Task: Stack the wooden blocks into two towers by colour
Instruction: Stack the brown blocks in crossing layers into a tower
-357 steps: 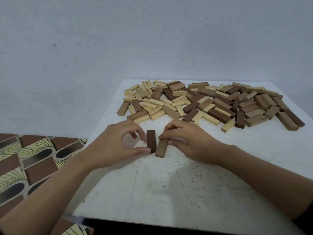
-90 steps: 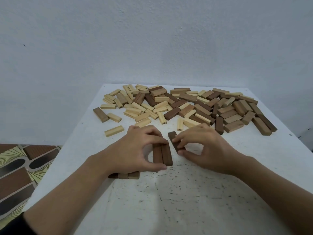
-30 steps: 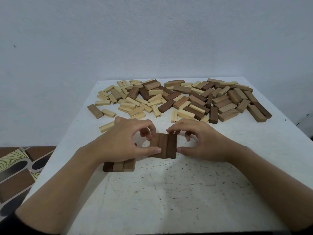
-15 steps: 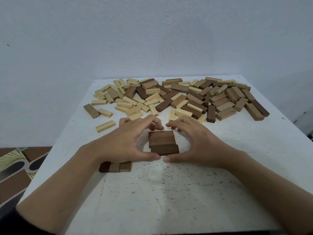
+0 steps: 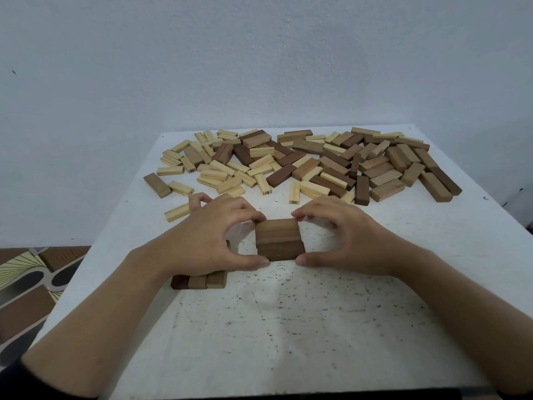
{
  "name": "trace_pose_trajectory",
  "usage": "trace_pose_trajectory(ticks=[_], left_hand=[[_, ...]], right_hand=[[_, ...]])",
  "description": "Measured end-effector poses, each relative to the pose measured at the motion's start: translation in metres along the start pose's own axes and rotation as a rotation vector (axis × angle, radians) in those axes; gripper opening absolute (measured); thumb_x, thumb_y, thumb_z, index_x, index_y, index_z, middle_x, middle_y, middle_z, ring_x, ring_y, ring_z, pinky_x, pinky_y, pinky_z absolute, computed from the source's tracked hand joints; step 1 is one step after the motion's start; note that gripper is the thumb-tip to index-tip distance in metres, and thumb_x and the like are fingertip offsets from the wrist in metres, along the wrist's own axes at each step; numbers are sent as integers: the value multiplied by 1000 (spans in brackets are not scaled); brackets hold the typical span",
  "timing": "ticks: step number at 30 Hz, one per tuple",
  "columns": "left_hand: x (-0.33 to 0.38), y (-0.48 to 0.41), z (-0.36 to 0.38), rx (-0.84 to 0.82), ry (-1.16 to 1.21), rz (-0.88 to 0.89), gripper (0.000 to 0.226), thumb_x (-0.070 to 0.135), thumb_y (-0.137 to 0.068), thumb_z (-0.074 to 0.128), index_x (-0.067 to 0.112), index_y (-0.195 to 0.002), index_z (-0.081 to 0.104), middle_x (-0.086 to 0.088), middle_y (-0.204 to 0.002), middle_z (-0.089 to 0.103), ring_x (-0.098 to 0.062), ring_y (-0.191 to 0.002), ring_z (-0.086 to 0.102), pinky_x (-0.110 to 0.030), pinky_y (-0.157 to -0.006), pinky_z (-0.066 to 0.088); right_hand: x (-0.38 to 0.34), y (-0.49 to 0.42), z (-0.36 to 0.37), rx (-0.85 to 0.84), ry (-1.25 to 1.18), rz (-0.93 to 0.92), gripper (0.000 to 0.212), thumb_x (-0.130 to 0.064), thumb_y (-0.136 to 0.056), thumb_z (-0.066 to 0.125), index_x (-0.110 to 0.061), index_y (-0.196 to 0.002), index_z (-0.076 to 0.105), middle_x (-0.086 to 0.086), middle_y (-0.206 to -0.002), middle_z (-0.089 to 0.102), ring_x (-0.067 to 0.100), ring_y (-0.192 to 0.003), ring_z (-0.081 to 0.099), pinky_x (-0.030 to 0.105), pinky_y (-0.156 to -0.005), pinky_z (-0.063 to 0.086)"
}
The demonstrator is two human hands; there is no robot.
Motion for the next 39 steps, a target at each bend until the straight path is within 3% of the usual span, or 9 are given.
trace_pose_trajectory(ticks=[20, 25, 32, 39], left_hand=[[-1, 0, 0, 9, -15, -2, 82, 87, -68, 57, 42, -137, 55, 29, -124, 51, 7, -124, 36, -39, -111, 11], [-2, 0, 0, 5, -17, 4, 83, 86, -69, 56, 43, -140, 55, 30, -126, 49, 11, -124, 33, -37, -110, 10], [-3, 0, 0, 13, -11, -2, 81, 86, -68, 57, 44, -137, 56, 30, -125, 51, 12, -124, 34, -40, -112, 11], [-3, -1, 0, 26, -13, 2, 81, 88, -66, 57, 45, -135, 56, 30, -123, 51, 13, -123, 35, -38, -111, 10]], right_hand=[[-4, 0, 0, 66, -11, -27, 69, -64, -71, 79, -30, -129, 61, -21, -123, 57, -6, -118, 45, 12, -98, 32], [-5, -1, 0, 71, -8, -21, 71, -67, -70, 80, -29, -128, 63, -20, -121, 59, 0, -117, 48, 23, -100, 38], [-6, -1, 0, 77, -4, -22, 72, -65, -69, 80, -28, -128, 63, -21, -121, 59, -4, -117, 47, 12, -98, 31], [-6, 0, -1, 74, -10, -24, 70, -64, -70, 80, -28, -128, 63, -21, -120, 58, -4, -116, 47, 15, -99, 33]])
Point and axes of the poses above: each hand's wrist, its own y-axis away from the middle knuckle, its own z-axis out of the palm, x = y × z, the point moved 4 cm from there along -y, towards the middle knuckle
